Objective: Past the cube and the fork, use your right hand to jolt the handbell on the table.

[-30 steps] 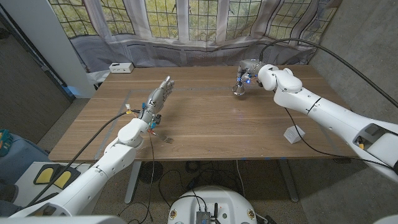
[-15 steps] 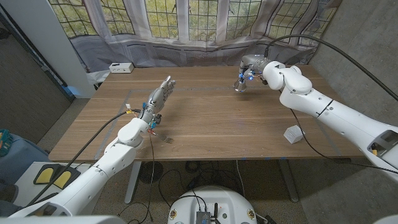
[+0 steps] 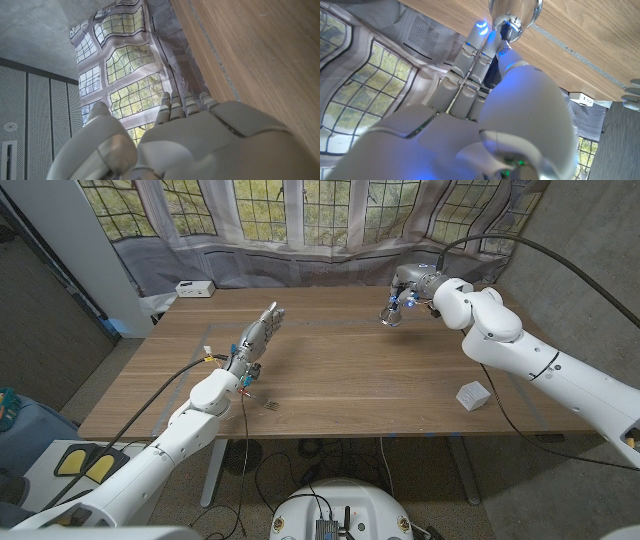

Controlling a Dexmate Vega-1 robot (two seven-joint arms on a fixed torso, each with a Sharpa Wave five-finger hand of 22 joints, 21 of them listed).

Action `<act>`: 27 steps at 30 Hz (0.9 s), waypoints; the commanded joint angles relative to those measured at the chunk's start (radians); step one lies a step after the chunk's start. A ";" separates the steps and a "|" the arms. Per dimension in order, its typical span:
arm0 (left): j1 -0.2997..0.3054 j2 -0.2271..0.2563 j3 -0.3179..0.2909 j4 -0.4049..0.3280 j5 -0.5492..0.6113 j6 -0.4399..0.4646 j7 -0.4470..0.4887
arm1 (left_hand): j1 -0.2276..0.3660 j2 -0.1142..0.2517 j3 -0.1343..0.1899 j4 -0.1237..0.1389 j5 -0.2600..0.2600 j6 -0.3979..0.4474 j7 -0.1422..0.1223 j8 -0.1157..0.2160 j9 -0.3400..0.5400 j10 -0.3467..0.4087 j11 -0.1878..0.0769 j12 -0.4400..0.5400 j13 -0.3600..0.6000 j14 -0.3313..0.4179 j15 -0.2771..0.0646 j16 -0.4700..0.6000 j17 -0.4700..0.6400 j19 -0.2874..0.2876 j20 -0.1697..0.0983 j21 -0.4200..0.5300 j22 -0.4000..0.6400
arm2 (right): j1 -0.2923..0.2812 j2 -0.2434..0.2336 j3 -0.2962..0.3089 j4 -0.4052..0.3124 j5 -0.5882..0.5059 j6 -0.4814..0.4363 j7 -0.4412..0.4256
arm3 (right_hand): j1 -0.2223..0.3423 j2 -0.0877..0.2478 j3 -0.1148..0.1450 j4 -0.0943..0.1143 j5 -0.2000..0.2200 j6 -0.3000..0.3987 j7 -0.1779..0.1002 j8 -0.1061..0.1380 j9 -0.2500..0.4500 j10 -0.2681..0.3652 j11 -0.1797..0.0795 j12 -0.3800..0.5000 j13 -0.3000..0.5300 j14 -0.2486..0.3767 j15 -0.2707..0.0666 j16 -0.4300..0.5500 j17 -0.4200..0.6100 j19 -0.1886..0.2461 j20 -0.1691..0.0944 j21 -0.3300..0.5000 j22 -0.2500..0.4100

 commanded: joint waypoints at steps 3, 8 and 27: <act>-0.003 0.008 0.005 -0.003 -0.006 -0.005 -0.027 | 0.005 -0.001 0.003 -0.005 -0.002 0.012 0.001 0.002 0.006 0.012 -0.001 -0.001 0.002 0.008 0.004 0.001 0.005 -0.001 0.003 0.002 0.004 | -0.111 -0.076 0.080 -0.164 -0.002 -0.071 0.018 | 0.004 0.011 0.002 0.005 0.006 0.008 -0.004 -0.001 0.001 0.047 0.037 0.025 0.072 0.010 -0.001 -0.008 0.003 0.001 -0.005 0.010 0.000; -0.005 0.010 0.005 -0.004 -0.008 -0.004 -0.035 | 0.005 -0.001 0.003 -0.005 -0.002 0.012 0.001 0.001 0.006 0.012 -0.001 -0.001 0.002 0.009 0.005 0.001 0.005 0.000 0.002 0.002 0.004 | -0.133 -0.087 0.096 -0.188 0.002 -0.082 0.022 | 0.001 0.011 0.001 0.006 0.006 0.007 -0.004 -0.002 0.001 0.046 0.036 0.024 0.072 0.010 0.002 -0.012 0.004 -0.001 -0.005 0.012 0.000; 0.014 0.032 -0.003 -0.054 0.006 0.008 -0.013 | 0.005 0.000 0.004 -0.007 -0.002 0.013 0.000 0.000 0.006 0.015 0.001 -0.001 0.002 0.010 0.004 0.001 0.005 -0.001 0.004 0.002 0.004 | -0.294 -0.030 0.347 -0.129 0.478 0.228 -0.248 | 0.002 0.012 0.002 0.004 0.006 0.008 -0.001 -0.006 0.002 0.046 0.036 0.024 0.078 0.013 0.002 -0.022 0.013 -0.010 -0.004 0.022 0.000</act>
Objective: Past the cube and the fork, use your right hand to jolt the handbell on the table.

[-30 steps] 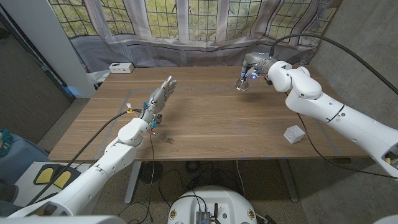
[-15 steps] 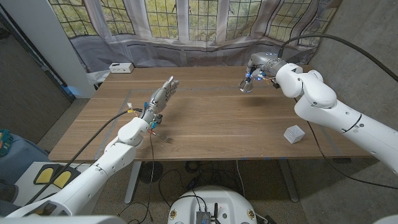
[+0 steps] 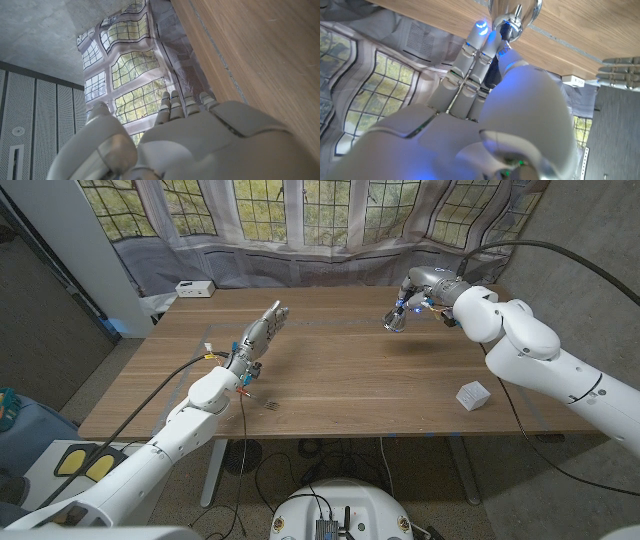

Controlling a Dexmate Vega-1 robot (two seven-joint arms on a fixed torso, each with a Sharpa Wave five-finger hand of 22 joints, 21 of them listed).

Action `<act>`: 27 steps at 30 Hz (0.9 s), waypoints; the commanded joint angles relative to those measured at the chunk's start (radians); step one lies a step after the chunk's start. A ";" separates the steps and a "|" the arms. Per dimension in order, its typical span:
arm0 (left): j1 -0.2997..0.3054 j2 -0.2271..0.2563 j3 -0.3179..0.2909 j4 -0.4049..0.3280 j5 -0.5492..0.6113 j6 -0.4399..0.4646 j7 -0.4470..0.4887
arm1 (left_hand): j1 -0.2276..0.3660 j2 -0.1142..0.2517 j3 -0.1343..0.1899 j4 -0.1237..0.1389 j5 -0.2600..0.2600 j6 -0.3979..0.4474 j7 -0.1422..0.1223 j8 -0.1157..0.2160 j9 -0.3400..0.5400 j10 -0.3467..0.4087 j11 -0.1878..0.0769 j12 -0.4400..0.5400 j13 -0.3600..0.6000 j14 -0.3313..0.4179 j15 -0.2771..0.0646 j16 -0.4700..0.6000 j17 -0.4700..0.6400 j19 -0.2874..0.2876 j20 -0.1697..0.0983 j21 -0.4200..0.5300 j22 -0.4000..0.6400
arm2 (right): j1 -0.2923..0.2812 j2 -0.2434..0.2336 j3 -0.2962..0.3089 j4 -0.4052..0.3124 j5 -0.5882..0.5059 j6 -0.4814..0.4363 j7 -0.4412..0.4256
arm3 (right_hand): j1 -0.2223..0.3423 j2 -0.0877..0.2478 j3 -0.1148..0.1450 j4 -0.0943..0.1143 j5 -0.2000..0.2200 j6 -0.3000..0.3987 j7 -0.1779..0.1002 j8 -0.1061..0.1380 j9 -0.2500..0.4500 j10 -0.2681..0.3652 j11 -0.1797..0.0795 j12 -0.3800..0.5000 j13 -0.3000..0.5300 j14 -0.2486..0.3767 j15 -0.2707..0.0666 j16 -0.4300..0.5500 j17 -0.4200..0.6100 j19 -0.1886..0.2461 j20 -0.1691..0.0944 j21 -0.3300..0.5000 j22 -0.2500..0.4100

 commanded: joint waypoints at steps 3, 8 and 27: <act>0.019 0.014 -0.008 -0.036 0.011 0.010 0.020 | 0.004 0.000 0.003 -0.007 -0.002 0.010 -0.003 0.000 0.006 0.009 -0.001 -0.001 0.002 0.010 0.004 0.001 0.005 -0.001 0.005 0.002 0.004 | -0.102 0.067 0.159 0.057 0.339 0.295 -0.225 | 0.000 0.012 0.002 0.006 0.005 0.007 -0.001 -0.003 0.003 0.043 0.038 0.024 0.079 0.005 0.001 -0.004 0.005 -0.007 0.001 0.008 -0.001; 0.029 0.017 -0.009 -0.045 0.013 0.014 0.027 | 0.004 0.000 0.003 -0.008 -0.002 0.010 -0.003 0.000 0.006 0.009 -0.003 -0.001 0.002 0.009 0.004 0.000 0.005 -0.001 0.005 0.002 0.004 | -0.094 0.124 0.166 0.082 0.445 0.377 -0.267 | 0.000 0.012 0.002 0.005 0.005 0.007 -0.001 -0.005 0.003 0.038 0.040 0.023 0.082 0.003 -0.001 -0.008 0.008 -0.016 0.005 0.010 -0.001; 0.062 0.017 -0.022 -0.059 0.010 0.003 0.051 | 0.004 0.000 0.004 -0.009 -0.002 0.010 -0.004 0.000 0.006 0.012 -0.004 -0.001 0.002 0.011 0.004 0.001 0.005 -0.001 0.005 0.002 0.004 | -0.075 0.208 0.178 0.217 0.910 0.627 -0.174 | 0.004 0.014 0.002 0.003 0.006 0.007 0.001 -0.009 0.004 0.036 0.040 0.022 0.090 0.006 -0.001 -0.014 0.019 -0.015 0.004 0.023 -0.001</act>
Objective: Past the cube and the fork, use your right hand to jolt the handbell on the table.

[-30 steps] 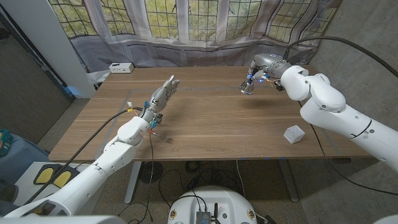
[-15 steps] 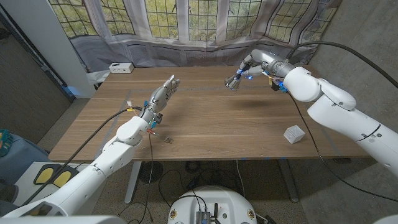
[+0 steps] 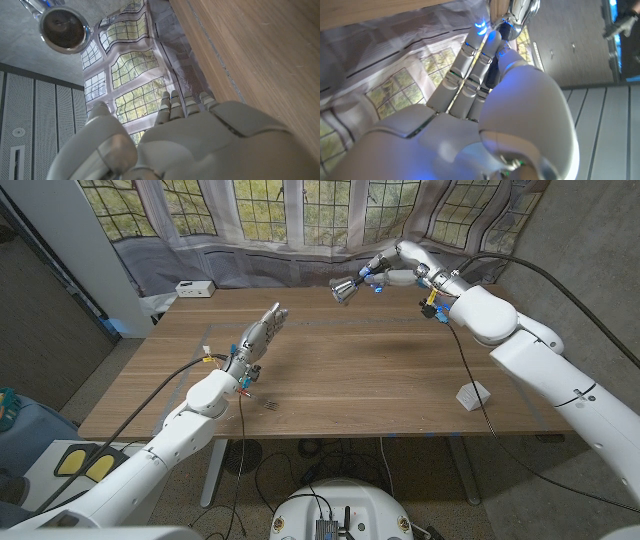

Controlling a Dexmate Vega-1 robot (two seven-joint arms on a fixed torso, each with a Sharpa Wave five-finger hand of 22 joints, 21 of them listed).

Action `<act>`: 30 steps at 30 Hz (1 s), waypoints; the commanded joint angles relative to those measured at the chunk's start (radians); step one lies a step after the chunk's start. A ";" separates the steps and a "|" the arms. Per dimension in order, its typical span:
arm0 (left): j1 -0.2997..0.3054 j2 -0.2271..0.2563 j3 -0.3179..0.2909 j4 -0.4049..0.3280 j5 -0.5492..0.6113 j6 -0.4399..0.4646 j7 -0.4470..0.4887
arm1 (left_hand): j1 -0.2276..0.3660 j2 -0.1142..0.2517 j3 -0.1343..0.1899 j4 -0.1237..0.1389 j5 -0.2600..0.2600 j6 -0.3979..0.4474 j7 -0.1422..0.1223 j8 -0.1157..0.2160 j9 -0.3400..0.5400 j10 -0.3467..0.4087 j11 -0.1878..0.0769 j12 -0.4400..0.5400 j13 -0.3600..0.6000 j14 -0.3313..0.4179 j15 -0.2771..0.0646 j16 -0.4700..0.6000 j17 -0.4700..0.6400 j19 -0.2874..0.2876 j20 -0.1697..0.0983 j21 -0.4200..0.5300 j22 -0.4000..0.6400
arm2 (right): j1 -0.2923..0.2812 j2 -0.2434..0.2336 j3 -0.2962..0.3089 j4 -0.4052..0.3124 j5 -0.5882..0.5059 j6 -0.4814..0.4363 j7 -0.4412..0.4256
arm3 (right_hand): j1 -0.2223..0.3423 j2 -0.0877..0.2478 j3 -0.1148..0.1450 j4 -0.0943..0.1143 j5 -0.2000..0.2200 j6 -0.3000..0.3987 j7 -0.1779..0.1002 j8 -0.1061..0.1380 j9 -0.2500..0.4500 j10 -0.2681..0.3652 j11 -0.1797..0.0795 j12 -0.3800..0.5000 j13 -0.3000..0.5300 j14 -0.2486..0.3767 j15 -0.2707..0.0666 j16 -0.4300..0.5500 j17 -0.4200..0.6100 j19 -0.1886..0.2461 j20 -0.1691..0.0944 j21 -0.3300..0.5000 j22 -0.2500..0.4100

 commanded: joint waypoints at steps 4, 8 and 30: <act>0.023 -0.002 -0.008 -0.007 -0.007 -0.005 0.008 | 0.004 0.000 0.002 -0.002 -0.002 0.008 -0.001 0.000 0.006 0.007 0.001 -0.001 0.002 0.009 0.002 0.000 0.005 -0.001 0.005 0.002 0.003 | 0.007 -0.054 -0.013 0.020 0.182 0.156 -0.004 | 0.005 0.014 0.001 0.004 0.009 0.006 0.001 -0.002 0.005 0.034 0.037 0.022 0.091 0.006 0.000 -0.006 0.007 -0.001 0.001 0.010 -0.001; 0.016 -0.006 -0.002 0.003 -0.009 -0.002 0.001 | 0.003 0.000 0.002 -0.002 -0.002 0.009 -0.001 0.000 0.006 0.007 0.001 -0.001 0.002 0.009 0.002 0.000 0.005 -0.001 0.006 0.002 0.003 | -0.002 -0.131 -0.024 -0.037 0.031 0.077 -0.045 | 0.005 0.012 0.000 0.003 0.009 0.007 0.001 -0.003 0.005 0.034 0.036 0.020 0.090 0.003 -0.001 -0.010 0.008 -0.005 0.003 0.013 -0.001; -0.023 -0.019 0.027 0.033 -0.009 0.013 -0.034 | 0.003 0.001 0.003 -0.004 -0.002 0.012 0.001 0.000 0.006 0.008 0.003 -0.002 0.002 0.008 0.002 0.000 0.005 -0.001 0.005 0.002 0.004 | 0.131 -0.403 -0.308 -0.228 -0.712 -0.577 0.215 | -0.001 0.013 -0.002 0.006 0.009 0.010 -0.003 -0.006 0.006 0.030 0.042 0.015 0.095 -0.008 0.003 -0.023 0.020 -0.025 0.007 0.023 -0.002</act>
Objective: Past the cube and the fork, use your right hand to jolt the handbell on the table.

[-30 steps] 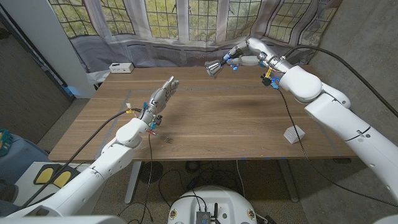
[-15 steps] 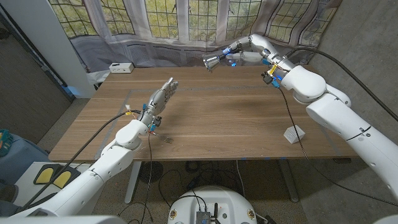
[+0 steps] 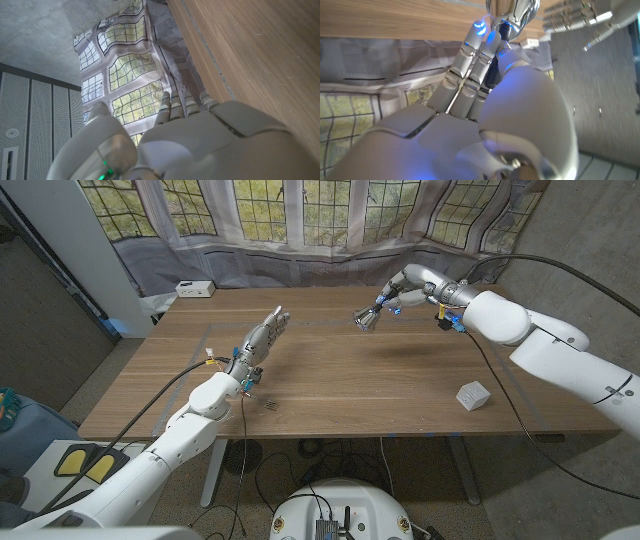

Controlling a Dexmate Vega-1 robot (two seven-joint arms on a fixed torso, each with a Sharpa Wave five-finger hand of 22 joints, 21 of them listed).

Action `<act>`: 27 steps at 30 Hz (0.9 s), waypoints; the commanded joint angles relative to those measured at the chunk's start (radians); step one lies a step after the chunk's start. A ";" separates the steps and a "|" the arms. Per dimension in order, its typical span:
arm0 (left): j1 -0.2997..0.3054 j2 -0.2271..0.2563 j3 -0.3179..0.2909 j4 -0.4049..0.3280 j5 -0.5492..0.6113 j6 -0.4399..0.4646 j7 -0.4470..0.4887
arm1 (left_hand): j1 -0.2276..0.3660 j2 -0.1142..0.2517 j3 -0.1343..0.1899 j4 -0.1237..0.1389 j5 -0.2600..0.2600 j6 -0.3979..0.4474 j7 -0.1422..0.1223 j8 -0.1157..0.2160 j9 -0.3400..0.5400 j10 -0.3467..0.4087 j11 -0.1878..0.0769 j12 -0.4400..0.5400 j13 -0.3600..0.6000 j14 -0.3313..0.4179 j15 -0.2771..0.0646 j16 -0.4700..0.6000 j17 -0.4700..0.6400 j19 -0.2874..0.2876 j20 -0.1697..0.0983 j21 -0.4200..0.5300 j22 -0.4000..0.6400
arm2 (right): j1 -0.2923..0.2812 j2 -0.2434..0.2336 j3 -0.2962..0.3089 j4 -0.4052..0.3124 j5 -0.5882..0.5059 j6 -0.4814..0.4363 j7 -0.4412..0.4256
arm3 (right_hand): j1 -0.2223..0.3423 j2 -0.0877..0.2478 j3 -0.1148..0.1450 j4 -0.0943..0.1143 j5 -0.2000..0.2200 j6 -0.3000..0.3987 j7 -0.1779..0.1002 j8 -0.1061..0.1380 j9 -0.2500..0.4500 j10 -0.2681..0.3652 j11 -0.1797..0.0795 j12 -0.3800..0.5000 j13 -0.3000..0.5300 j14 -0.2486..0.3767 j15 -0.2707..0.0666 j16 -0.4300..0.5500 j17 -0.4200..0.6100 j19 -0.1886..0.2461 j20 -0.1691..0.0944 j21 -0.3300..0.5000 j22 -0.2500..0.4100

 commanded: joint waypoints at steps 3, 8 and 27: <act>-0.016 -0.007 0.012 0.012 0.000 0.005 -0.014 | 0.003 0.001 0.003 -0.004 -0.002 0.010 0.005 0.000 0.001 0.004 -0.003 -0.002 0.002 0.008 0.002 0.000 0.005 -0.002 0.005 0.002 0.003 | 0.099 -0.119 -0.228 -0.098 -0.710 -0.394 0.208 | -0.003 0.008 0.002 0.003 0.006 0.010 -0.007 -0.006 0.002 0.037 0.022 0.014 0.095 -0.006 -0.001 -0.007 0.008 -0.009 -0.001 0.010 0.002; -0.019 -0.007 0.012 0.013 0.000 0.003 -0.015 | 0.003 0.001 0.003 -0.004 -0.002 0.010 0.004 0.000 0.001 0.004 -0.005 -0.002 0.002 0.008 0.003 0.000 0.005 -0.002 0.006 0.002 0.003 | 0.084 -0.126 -0.203 -0.077 -0.832 -0.434 0.300 | -0.002 0.007 0.002 0.001 0.006 0.013 -0.005 -0.005 0.002 0.036 0.031 0.010 0.093 -0.008 -0.005 -0.011 0.010 -0.012 -0.003 0.014 0.002; -0.039 -0.026 0.022 0.050 -0.006 -0.013 -0.036 | 0.002 0.002 0.003 -0.005 -0.002 0.010 0.004 0.000 0.001 0.006 0.001 -0.002 0.002 0.008 0.003 0.000 0.005 -0.002 0.005 0.002 0.003 | -0.008 -0.123 -0.085 -0.043 -1.641 -0.221 0.630 | -0.006 0.000 -0.002 0.001 0.004 0.021 -0.028 -0.004 0.003 0.035 0.021 0.001 0.090 -0.024 -0.008 -0.029 0.016 -0.037 -0.013 0.021 0.002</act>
